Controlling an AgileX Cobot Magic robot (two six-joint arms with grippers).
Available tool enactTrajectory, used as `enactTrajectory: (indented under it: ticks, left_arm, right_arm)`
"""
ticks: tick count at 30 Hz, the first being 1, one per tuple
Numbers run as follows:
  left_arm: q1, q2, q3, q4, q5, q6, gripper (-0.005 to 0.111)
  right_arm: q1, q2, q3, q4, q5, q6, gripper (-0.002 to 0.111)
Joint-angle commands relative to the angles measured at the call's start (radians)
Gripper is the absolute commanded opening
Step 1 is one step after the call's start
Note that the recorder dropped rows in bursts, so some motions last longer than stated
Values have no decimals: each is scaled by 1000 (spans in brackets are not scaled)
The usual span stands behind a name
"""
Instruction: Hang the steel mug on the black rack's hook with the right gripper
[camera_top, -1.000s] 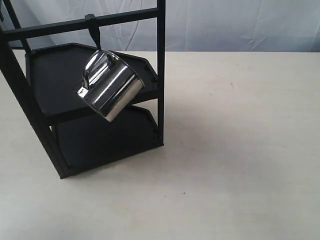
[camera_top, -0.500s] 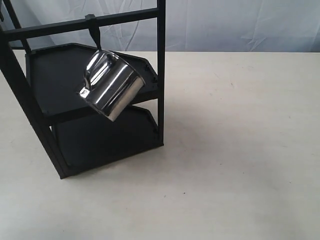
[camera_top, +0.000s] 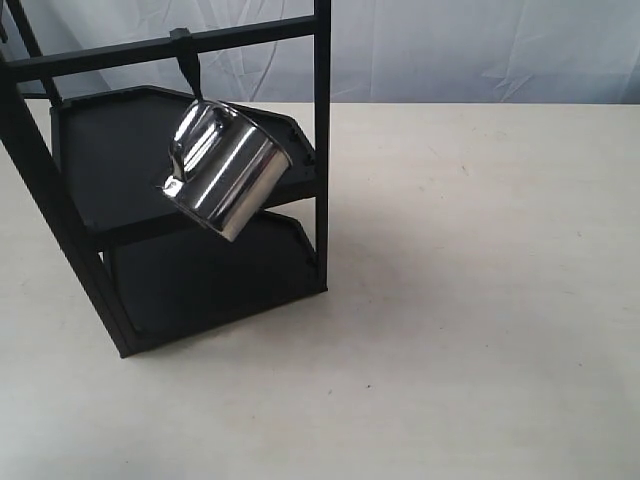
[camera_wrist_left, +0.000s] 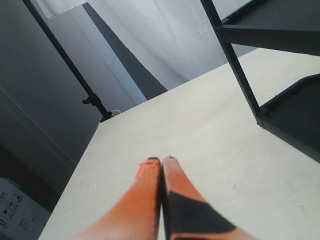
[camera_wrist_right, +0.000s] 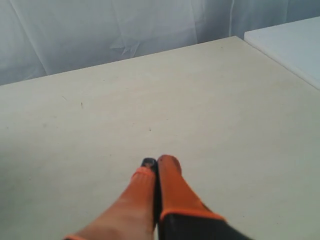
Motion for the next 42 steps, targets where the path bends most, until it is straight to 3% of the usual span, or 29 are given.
enactTrajectory:
  ticks: [1,14,42]
  left_arm:
    - [-1,-5,0,-1,-8,-2,2]
    - [-1,-5,0,-1,-8,-2,2]
    - [-1,-5,0,-1,-8,-2,2]
  right_arm:
    - [-2,-25,33,64,-13,-68,-1]
    - [195,-73,92,45,-31,-58,-1]
    - [194,-73,92,72,-26,-57,-1]
